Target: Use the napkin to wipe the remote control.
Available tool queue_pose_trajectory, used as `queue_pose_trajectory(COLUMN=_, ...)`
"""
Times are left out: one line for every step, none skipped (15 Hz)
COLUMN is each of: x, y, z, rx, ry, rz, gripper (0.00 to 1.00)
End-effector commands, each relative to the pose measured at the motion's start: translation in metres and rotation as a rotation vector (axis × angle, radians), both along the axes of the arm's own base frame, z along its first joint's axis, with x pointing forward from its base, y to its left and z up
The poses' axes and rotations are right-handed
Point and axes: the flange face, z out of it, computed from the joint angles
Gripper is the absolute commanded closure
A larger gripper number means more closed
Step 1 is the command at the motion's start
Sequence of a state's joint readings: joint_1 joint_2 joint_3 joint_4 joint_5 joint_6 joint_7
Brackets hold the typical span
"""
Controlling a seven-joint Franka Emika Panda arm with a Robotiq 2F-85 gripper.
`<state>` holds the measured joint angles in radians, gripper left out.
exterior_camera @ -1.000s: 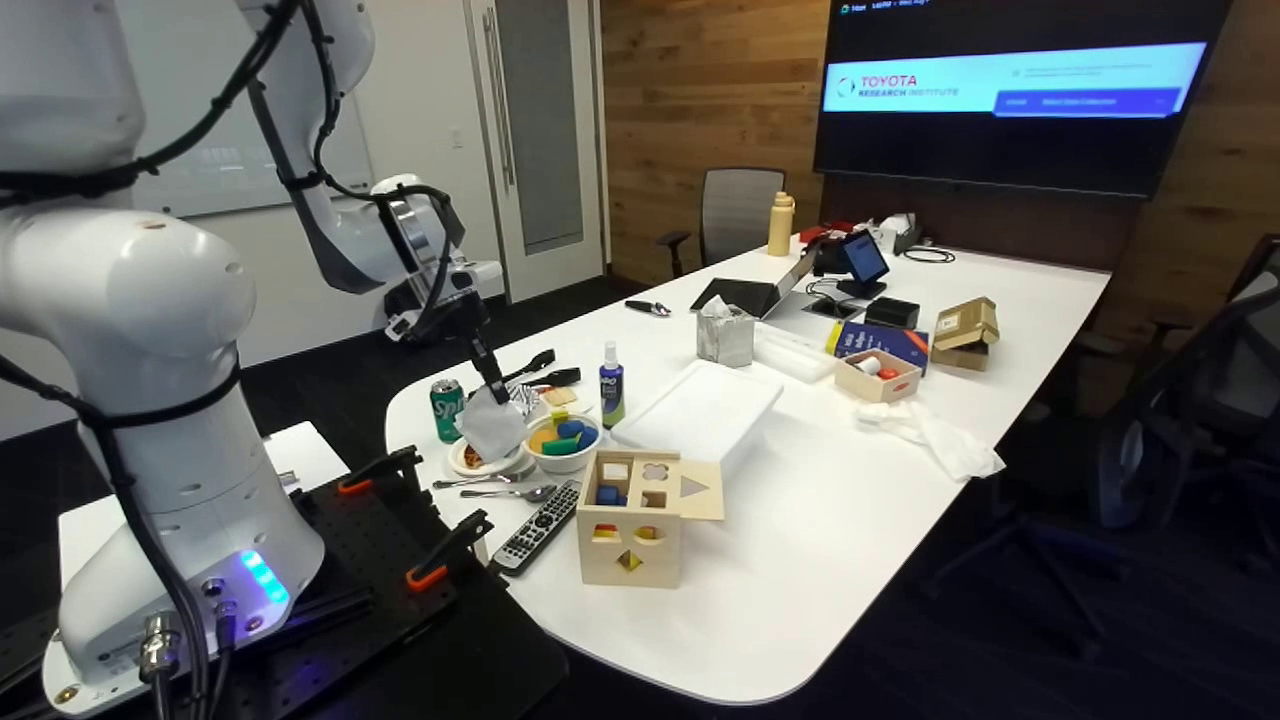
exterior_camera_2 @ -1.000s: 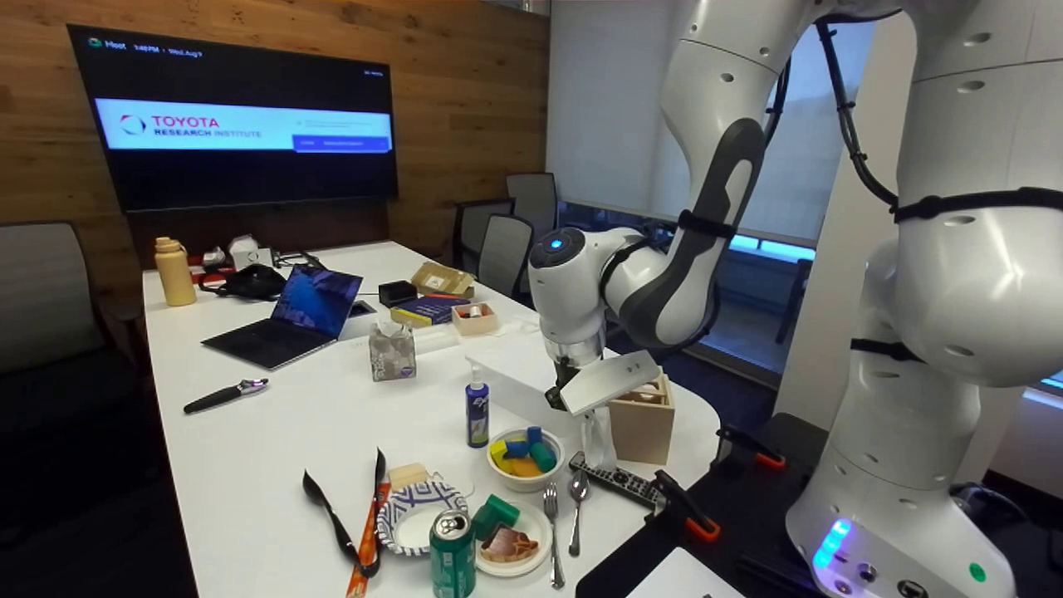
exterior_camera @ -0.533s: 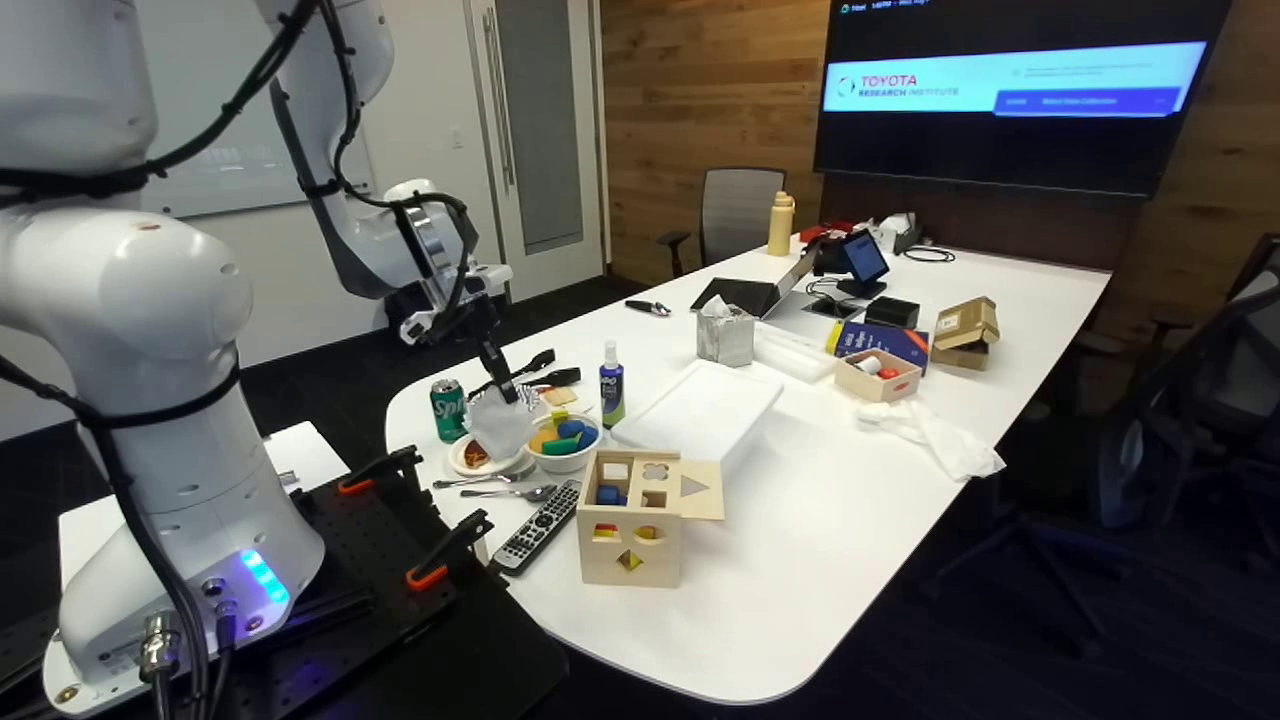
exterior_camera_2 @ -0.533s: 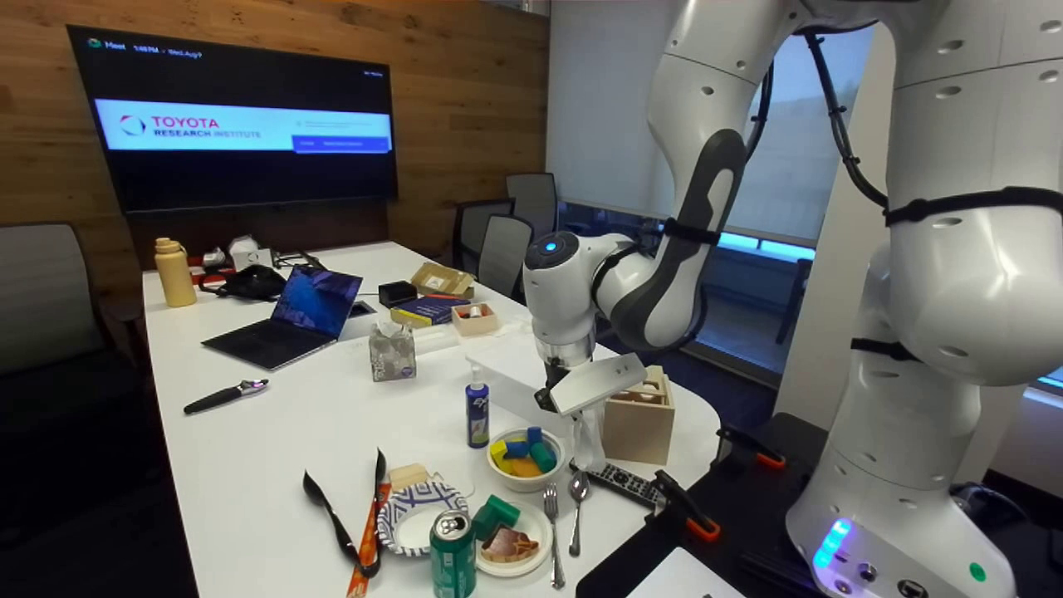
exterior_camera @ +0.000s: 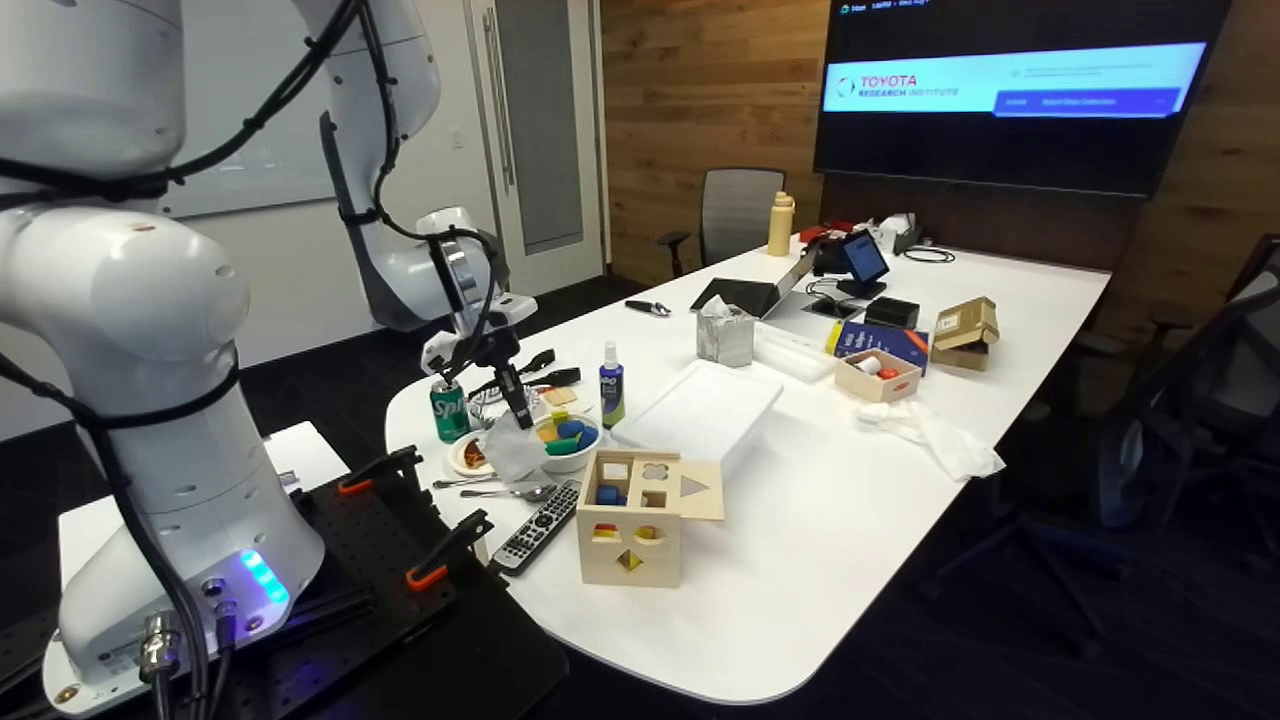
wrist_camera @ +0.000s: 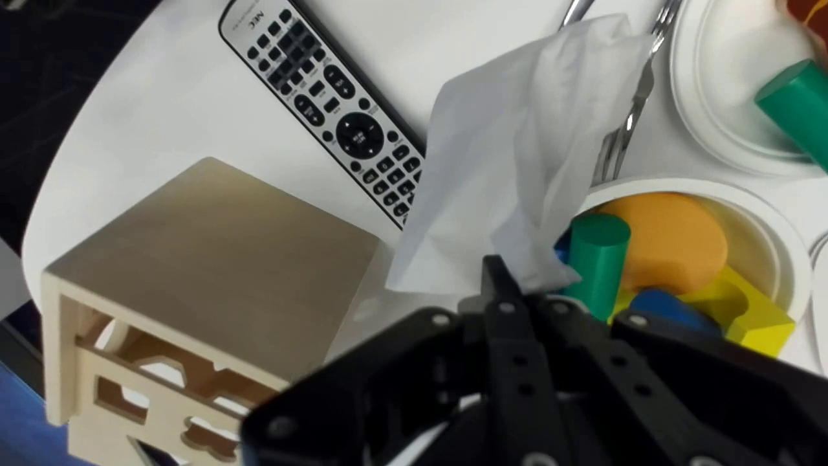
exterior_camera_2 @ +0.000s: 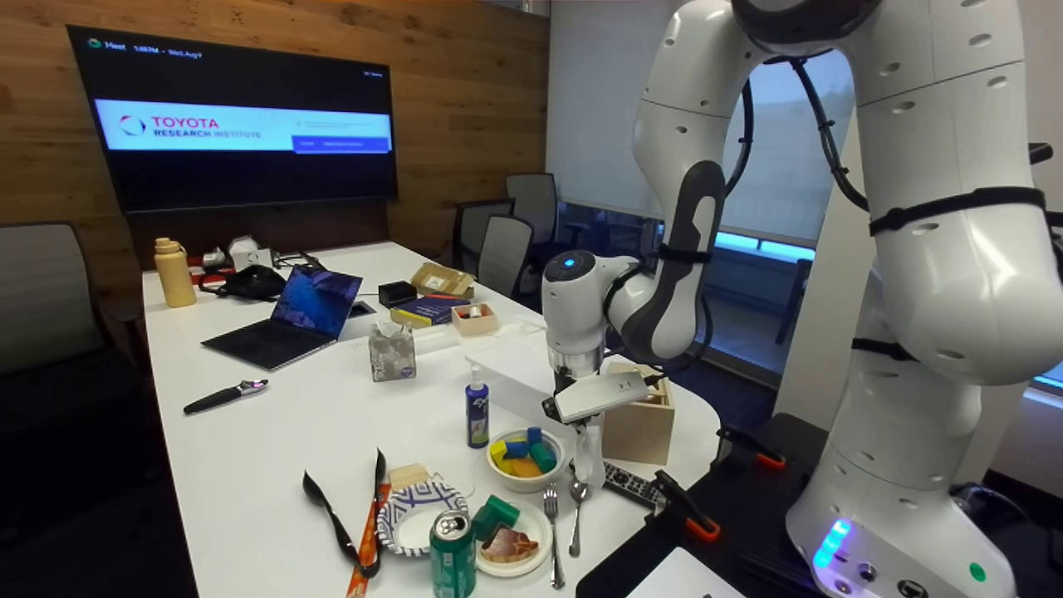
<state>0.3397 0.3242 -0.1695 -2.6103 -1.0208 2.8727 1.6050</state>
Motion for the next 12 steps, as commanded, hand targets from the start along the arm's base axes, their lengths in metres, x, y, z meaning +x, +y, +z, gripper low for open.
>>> queue_pose_trajectory(x=0.013, y=-0.001, z=-0.015, rx=-0.010, ry=-0.067, rz=-0.073, gripper=1.00)
queue_pose_trajectory(x=0.016, y=-0.002, z=-0.021, rx=-0.021, ry=-0.083, rz=-0.090, gripper=1.00)
queue_pose_trajectory(x=0.019, y=-0.002, z=-0.026, rx=-0.030, ry=-0.101, rz=-0.108, gripper=1.00)
queue_pose_trajectory(x=0.021, y=-0.002, z=-0.034, rx=-0.033, ry=-0.109, rz=-0.120, gripper=1.00)
queue_pose_trajectory(x=0.023, y=-0.003, z=-0.042, rx=-0.040, ry=-0.116, rz=-0.133, gripper=1.00)
queue_pose_trajectory(x=0.023, y=-0.004, z=-0.051, rx=-0.046, ry=-0.117, rz=-0.146, gripper=1.00)
queue_pose_trajectory(x=0.023, y=-0.004, z=-0.058, rx=-0.049, ry=-0.119, rz=-0.159, gripper=1.00)
queue_pose_trajectory(x=0.022, y=-0.005, z=-0.064, rx=-0.054, ry=-0.122, rz=-0.170, gripper=1.00)
queue_pose_trajectory(x=0.021, y=-0.006, z=-0.070, rx=-0.059, ry=-0.125, rz=-0.182, gripper=1.00)
queue_pose_trajectory(x=0.020, y=-0.009, z=-0.074, rx=-0.062, ry=-0.131, rz=-0.196, gripper=1.00)
queue_pose_trajectory(x=0.019, y=-0.010, z=-0.078, rx=-0.063, ry=-0.136, rz=-0.204, gripper=1.00)
queue_pose_trajectory(x=0.017, y=-0.011, z=-0.083, rx=-0.063, ry=-0.137, rz=-0.209, gripper=1.00)
